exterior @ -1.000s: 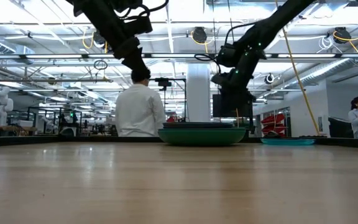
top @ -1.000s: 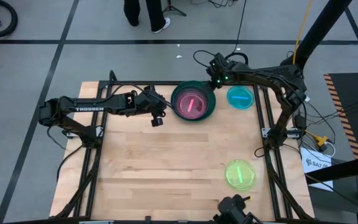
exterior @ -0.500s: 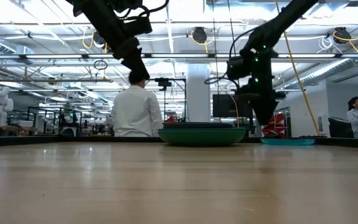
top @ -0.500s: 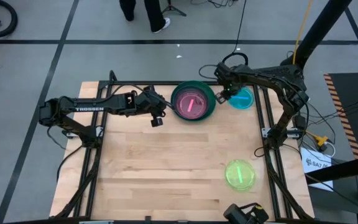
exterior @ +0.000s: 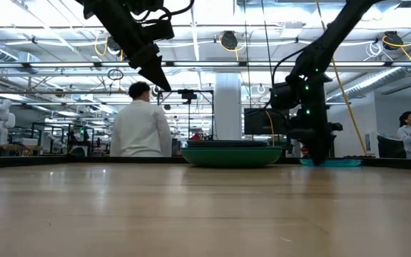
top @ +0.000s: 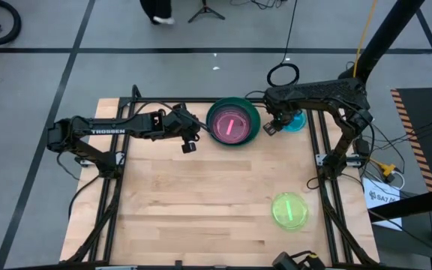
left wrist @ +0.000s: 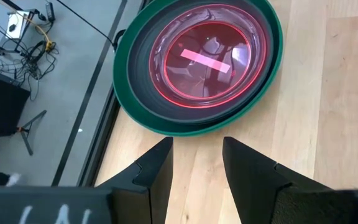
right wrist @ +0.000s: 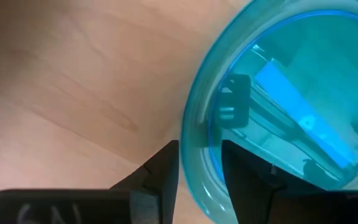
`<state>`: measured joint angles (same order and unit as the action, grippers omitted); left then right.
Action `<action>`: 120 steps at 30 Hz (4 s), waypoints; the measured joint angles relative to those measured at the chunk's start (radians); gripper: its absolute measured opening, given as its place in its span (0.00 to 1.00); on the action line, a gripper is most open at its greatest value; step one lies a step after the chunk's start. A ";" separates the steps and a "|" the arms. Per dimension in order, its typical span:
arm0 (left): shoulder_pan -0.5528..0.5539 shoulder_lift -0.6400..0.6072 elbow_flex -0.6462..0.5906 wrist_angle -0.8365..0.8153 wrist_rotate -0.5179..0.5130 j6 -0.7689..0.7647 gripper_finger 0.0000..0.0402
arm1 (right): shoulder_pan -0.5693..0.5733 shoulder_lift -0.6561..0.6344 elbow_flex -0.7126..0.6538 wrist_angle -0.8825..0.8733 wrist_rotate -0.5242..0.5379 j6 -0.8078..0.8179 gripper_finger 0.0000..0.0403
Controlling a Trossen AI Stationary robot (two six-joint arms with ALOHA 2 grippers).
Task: Stack plastic plates
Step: Stack the light blue plate on top of the pink plate, then stack the light green plate on top of the light blue plate
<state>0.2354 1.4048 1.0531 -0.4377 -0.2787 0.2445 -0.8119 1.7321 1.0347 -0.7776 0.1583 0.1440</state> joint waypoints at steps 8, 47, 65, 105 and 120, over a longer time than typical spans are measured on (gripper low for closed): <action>0.000 0.000 0.000 0.001 0.000 -0.003 0.37 | 0.001 -0.003 -0.024 0.063 0.002 -0.010 0.28; 0.000 0.000 0.000 0.024 0.000 -0.006 0.37 | 0.169 -0.332 -0.026 0.156 0.052 -0.067 0.00; 0.000 0.000 0.000 0.025 0.000 0.001 0.37 | 0.546 -0.236 0.213 0.198 0.049 -0.331 0.00; 0.000 0.000 0.000 0.020 0.000 -0.001 0.37 | 0.591 -0.011 0.213 0.193 0.105 -0.414 0.38; 0.000 0.000 0.000 0.013 0.002 -0.014 0.37 | 0.618 -0.089 0.213 -0.045 -0.118 -0.023 0.42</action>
<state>0.2352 1.4048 1.0528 -0.4248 -0.2768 0.2302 -0.1936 1.6434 1.2480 -0.8224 0.0401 0.1206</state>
